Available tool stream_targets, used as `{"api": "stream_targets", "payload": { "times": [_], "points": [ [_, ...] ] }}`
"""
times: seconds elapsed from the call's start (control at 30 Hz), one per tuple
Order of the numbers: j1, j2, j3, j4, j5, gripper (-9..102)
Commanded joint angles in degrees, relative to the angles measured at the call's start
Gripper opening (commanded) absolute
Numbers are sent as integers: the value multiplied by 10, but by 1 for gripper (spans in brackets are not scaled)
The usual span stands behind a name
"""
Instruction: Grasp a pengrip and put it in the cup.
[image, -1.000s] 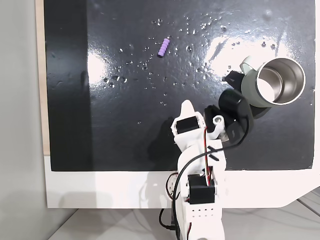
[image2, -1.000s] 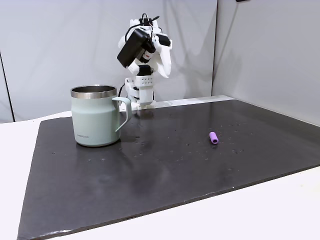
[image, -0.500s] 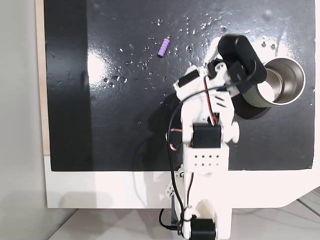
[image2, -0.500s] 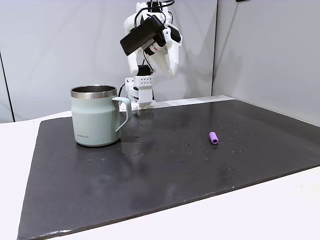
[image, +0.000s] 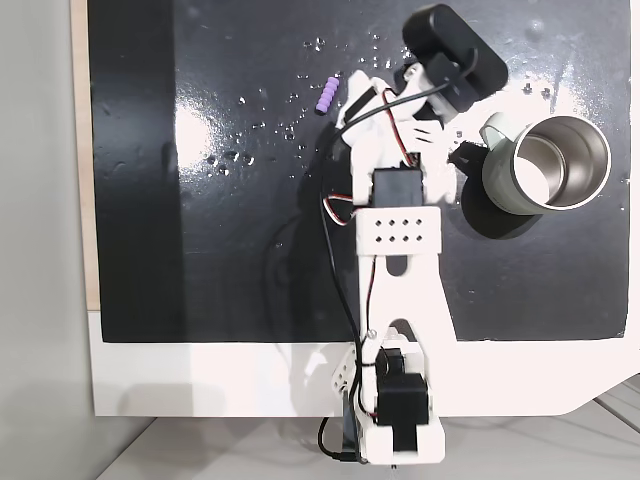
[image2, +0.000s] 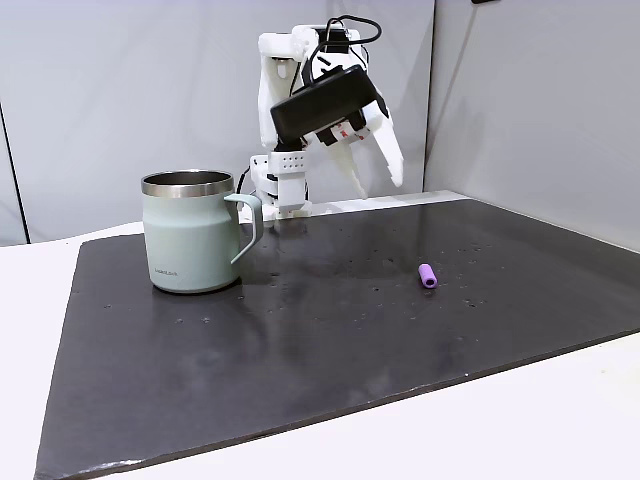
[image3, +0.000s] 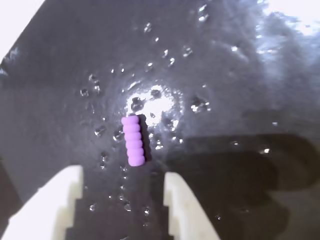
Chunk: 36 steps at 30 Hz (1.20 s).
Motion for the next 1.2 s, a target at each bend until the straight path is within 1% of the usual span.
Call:
{"api": "stream_targets", "payload": {
  "times": [0.0, 0.1, 0.3, 0.43, 0.87, 1.0, 1.17],
  "points": [
    [-12, -41, -66, -16, -2, 23],
    [-24, -96, -112, 6, 14, 23],
    [-36, -178, -171, 11, 18, 24],
    [-39, -248, -242, 33, 20, 24],
    [-79, -343, -282, 26, 24, 24],
    [-85, -352, -281, 21, 25, 19],
    [-91, -358, -280, 20, 18, 10]
  ]
}}
